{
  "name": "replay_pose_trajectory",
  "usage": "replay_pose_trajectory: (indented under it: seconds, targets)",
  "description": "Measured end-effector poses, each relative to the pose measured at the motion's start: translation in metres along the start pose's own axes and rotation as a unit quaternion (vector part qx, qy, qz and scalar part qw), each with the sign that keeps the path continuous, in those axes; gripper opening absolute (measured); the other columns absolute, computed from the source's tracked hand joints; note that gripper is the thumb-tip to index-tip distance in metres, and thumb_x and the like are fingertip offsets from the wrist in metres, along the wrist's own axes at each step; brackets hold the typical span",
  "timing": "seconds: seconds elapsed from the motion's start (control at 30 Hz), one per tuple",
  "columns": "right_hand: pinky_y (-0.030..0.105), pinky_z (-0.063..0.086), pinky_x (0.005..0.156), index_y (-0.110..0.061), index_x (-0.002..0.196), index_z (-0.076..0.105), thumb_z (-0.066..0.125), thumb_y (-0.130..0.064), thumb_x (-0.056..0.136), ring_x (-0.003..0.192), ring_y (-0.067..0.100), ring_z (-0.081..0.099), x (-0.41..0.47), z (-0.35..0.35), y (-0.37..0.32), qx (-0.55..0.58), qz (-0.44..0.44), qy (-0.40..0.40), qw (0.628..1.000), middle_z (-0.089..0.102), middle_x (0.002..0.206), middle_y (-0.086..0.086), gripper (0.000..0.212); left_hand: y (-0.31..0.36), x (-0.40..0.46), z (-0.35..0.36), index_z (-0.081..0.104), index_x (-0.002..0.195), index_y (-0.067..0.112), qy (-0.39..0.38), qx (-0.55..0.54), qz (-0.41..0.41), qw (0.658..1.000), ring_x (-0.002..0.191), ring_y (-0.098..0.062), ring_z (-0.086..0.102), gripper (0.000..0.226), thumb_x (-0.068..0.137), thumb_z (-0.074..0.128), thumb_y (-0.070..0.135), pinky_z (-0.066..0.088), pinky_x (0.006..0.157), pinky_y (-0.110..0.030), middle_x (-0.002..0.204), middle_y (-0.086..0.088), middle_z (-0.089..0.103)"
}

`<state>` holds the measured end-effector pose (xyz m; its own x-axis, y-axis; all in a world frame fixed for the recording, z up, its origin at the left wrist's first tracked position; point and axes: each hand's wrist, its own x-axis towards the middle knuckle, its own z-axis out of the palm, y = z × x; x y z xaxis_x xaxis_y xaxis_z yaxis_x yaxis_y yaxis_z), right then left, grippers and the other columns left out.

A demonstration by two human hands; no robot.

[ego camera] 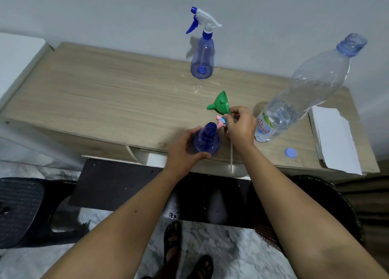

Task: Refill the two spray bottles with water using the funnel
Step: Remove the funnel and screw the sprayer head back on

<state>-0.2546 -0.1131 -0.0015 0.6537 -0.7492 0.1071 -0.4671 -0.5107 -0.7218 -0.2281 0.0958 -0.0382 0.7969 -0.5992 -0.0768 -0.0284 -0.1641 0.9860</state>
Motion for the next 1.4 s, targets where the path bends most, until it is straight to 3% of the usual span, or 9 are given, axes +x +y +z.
replay_pose_trajectory:
  seconds: [0.27, 0.47, 0.6, 0.7, 0.87, 1.03, 1.2, 1.3, 1.4]
  targets:
    - [0.032, 0.047, 0.086, -0.011, 0.110, 0.071, 0.079, -0.022, 0.090, 0.096, 0.017, 0.058, -0.037, -0.018, 0.006, 0.010, 0.011, 0.017, 1.000, 0.064, 0.106, 0.000, 0.024, 0.005, -0.002, -0.001, 0.055, 0.145, 0.016, -0.002, 0.008, -0.002, 1.000, 0.132, -0.009, 0.062, 0.090, 0.067, 0.098, 0.010, 0.049, 0.112, -0.028, 0.145, 0.004, 0.064]
    - [0.027, 0.036, 0.082, -0.012, 0.114, 0.067, 0.079, -0.044, 0.090, 0.097, 0.016, 0.054, -0.057, -0.017, 0.013, 0.005, 0.109, 0.005, 0.994, 0.065, 0.108, 0.004, 0.042, 0.007, -0.003, 0.000, 0.056, 0.144, 0.014, 0.007, 0.000, 0.002, 1.000, 0.129, -0.009, 0.064, 0.090, 0.065, 0.098, 0.006, 0.050, 0.110, -0.027, 0.141, 0.002, 0.066]
    - [0.035, 0.047, 0.087, -0.012, 0.113, 0.067, 0.079, -0.049, 0.087, 0.102, 0.025, 0.061, -0.054, -0.015, 0.009, 0.010, 0.167, 0.000, 0.986, 0.070, 0.106, 0.007, 0.048, 0.008, -0.005, 0.001, 0.057, 0.144, 0.013, 0.017, -0.008, 0.004, 1.000, 0.127, -0.005, 0.064, 0.089, 0.065, 0.098, 0.003, 0.051, 0.108, -0.022, 0.139, 0.003, 0.067]
    - [0.044, 0.057, 0.091, -0.013, 0.102, 0.070, 0.080, -0.046, 0.087, 0.096, 0.021, 0.062, -0.052, -0.016, 0.007, 0.021, 0.191, -0.004, 0.981, 0.069, 0.093, 0.000, 0.037, 0.009, -0.005, 0.001, 0.057, 0.144, 0.013, 0.016, -0.007, 0.005, 1.000, 0.127, -0.006, 0.065, 0.090, 0.064, 0.098, 0.003, 0.051, 0.107, -0.022, 0.139, 0.002, 0.068]
    - [0.043, 0.059, 0.084, -0.023, 0.080, 0.065, 0.080, -0.042, 0.085, 0.090, 0.020, 0.064, -0.058, -0.023, 0.000, 0.049, 0.195, 0.008, 0.980, 0.065, 0.077, -0.008, 0.025, 0.006, -0.004, -0.001, 0.057, 0.143, 0.014, 0.012, 0.000, 0.012, 1.000, 0.129, -0.010, 0.064, 0.090, 0.064, 0.098, 0.005, 0.051, 0.110, -0.029, 0.140, 0.002, 0.067]
    - [0.033, 0.053, 0.075, -0.015, 0.087, 0.064, 0.079, -0.041, 0.082, 0.079, 0.018, 0.067, -0.071, -0.033, -0.003, 0.081, 0.202, 0.033, 0.975, 0.068, 0.072, -0.006, 0.030, 0.005, -0.004, -0.001, 0.058, 0.143, 0.015, 0.011, 0.002, 0.013, 1.000, 0.129, -0.010, 0.065, 0.090, 0.064, 0.099, 0.006, 0.051, 0.112, -0.032, 0.139, 0.004, 0.068]
    - [0.032, 0.057, 0.079, -0.016, 0.091, 0.071, 0.079, -0.033, 0.083, 0.078, 0.012, 0.070, -0.080, -0.051, -0.009, 0.134, 0.221, 0.051, 0.965, 0.074, 0.077, -0.006, 0.020, 0.002, -0.004, -0.003, 0.057, 0.144, 0.015, 0.006, 0.005, 0.009, 1.000, 0.129, -0.007, 0.064, 0.091, 0.063, 0.099, 0.005, 0.051, 0.112, -0.031, 0.139, 0.008, 0.067]
    - [0.033, 0.063, 0.084, -0.018, 0.107, 0.074, 0.079, -0.034, 0.087, 0.076, 0.006, 0.074, -0.086, -0.061, -0.010, 0.194, 0.208, 0.021, 0.959, 0.076, 0.082, -0.006, 0.026, 0.006, -0.004, -0.005, 0.057, 0.144, 0.020, -0.008, 0.013, 0.004, 1.000, 0.129, -0.008, 0.065, 0.093, 0.062, 0.101, 0.016, 0.051, 0.114, -0.039, 0.140, 0.007, 0.067]
    - [0.014, 0.056, 0.069, -0.010, 0.120, 0.069, 0.068, -0.008, 0.101, 0.060, -0.006, 0.065, -0.091, -0.076, -0.015, 0.273, 0.184, -0.020, 0.944, 0.071, 0.080, -0.004, 0.020, 0.012, -0.004, -0.007, 0.058, 0.142, 0.022, -0.008, 0.034, 0.011, 0.999, 0.129, -0.008, 0.064, 0.097, 0.056, 0.098, 0.040, 0.049, 0.116, -0.040, 0.141, 0.008, 0.067]
